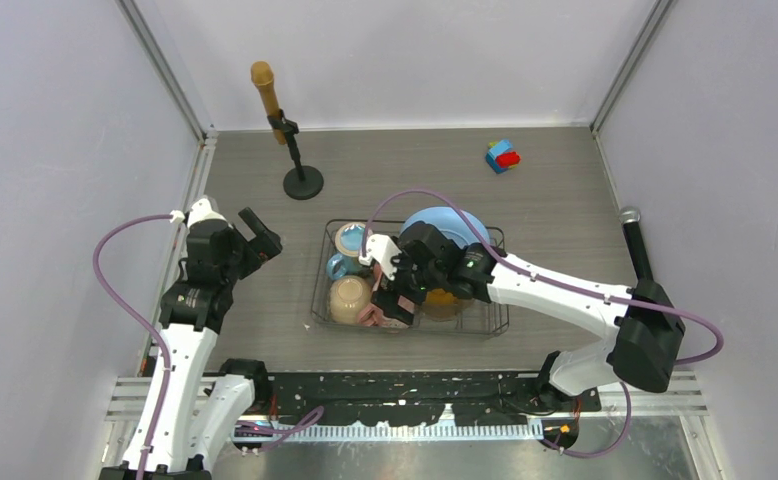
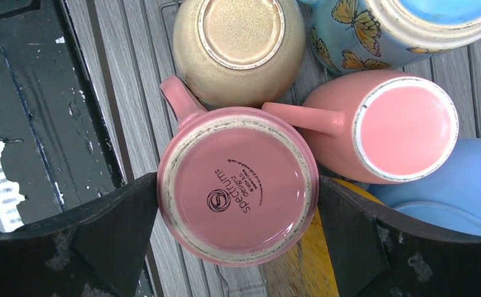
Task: Unload the mixed dishes from the dish rack
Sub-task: Pick up the cup from the dish rack.
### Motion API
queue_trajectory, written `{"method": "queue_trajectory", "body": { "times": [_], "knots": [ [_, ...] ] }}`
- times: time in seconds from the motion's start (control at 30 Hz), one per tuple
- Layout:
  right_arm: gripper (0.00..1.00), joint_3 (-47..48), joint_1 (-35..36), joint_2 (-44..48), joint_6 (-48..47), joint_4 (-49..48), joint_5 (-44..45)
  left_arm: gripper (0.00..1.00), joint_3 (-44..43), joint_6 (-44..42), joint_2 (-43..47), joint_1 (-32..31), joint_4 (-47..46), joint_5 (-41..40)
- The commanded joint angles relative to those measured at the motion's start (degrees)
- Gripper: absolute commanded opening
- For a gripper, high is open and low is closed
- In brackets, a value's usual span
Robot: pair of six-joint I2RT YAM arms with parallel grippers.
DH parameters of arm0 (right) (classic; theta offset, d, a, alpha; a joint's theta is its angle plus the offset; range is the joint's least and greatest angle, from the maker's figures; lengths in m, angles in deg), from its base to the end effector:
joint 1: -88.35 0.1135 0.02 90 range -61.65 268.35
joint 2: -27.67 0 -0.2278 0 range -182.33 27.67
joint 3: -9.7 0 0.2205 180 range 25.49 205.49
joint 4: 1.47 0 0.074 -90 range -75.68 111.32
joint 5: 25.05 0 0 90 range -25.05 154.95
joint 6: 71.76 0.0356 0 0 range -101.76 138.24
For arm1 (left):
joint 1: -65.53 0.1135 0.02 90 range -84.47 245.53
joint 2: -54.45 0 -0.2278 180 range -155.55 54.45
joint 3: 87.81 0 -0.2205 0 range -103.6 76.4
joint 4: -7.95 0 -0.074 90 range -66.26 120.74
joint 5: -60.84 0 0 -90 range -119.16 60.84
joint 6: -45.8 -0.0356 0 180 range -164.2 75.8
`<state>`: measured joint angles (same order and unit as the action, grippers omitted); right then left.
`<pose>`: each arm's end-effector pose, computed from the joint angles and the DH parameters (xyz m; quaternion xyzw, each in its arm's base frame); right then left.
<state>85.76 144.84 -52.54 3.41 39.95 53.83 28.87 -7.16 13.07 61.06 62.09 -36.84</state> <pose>0.1474 0.2351 0.2442 -0.5669 0.7273 0.2176 0.3198 0.1460 -0.0066 0.2882 -0.2760 0.8294 -0.1161 0.4717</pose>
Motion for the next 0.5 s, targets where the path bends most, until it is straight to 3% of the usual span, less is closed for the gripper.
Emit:
{"method": "queue_trajectory", "body": {
  "times": [0.0,0.23,0.47],
  "knots": [
    [1.00,0.22,0.67,-3.25,0.84,1.31,5.05,0.99,0.11,-0.65,0.34,0.17,-2.27,0.27],
    [1.00,0.84,1.08,-4.45,2.78,3.24,6.69,0.99,0.18,-0.65,0.42,0.23,-2.19,0.21],
    [1.00,3.27,1.56,-5.87,11.57,6.88,10.24,0.99,-0.15,-0.47,-0.03,0.22,-2.17,0.34]
  ]
}}
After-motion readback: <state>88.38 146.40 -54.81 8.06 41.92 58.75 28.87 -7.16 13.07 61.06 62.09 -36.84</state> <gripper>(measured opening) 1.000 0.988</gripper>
